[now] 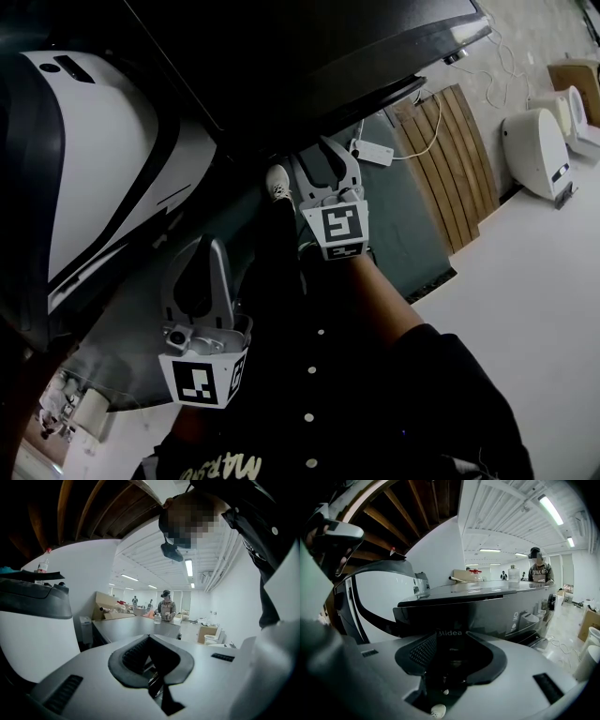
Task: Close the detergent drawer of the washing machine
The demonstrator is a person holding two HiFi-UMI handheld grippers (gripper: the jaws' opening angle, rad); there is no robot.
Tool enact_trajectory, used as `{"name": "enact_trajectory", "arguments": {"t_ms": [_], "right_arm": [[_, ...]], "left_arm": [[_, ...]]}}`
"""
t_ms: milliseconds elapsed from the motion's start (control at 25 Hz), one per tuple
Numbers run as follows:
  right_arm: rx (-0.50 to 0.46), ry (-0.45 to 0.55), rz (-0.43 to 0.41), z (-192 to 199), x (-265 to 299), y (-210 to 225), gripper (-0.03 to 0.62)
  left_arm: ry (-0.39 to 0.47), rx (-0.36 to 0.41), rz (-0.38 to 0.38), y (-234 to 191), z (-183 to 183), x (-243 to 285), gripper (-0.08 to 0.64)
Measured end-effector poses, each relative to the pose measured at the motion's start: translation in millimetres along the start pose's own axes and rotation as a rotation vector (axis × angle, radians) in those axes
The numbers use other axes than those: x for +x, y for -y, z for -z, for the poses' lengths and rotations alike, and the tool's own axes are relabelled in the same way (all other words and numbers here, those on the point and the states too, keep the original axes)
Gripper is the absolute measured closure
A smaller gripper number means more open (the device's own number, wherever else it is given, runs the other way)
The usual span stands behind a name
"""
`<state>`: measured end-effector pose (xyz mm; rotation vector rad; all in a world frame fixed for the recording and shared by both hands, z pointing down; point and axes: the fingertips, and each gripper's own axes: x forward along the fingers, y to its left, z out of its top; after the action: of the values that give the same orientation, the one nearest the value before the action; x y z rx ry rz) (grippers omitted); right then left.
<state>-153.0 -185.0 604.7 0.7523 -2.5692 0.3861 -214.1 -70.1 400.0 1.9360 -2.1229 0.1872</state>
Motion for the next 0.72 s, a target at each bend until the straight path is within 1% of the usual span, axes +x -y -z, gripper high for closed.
{"name": "enact_trajectory", "arguments": {"t_ms": [400, 480, 600, 720], "right_arm": [[0.004, 0.005, -0.001, -5.5, 10.8, 0.2, 0.39], [-0.009, 0.004, -0.005, -6.7, 11.0, 0.3, 0.388], [0.003, 0.019, -0.002, -9.2, 11.3, 0.7, 0.387], [-0.026, 0.006, 0.011, -7.3, 11.1, 2.6, 0.385]], "left_arm": [[-0.012, -0.016, -0.008, -7.5, 3.0, 7.6, 0.549], [-0.016, -0.018, -0.003, -6.0, 3.8, 9.6, 0.549], [-0.02, -0.018, 0.008, -2.7, 4.8, 11.7, 0.549], [-0.023, -0.016, 0.013, -3.0, 5.9, 12.3, 0.549]]}}
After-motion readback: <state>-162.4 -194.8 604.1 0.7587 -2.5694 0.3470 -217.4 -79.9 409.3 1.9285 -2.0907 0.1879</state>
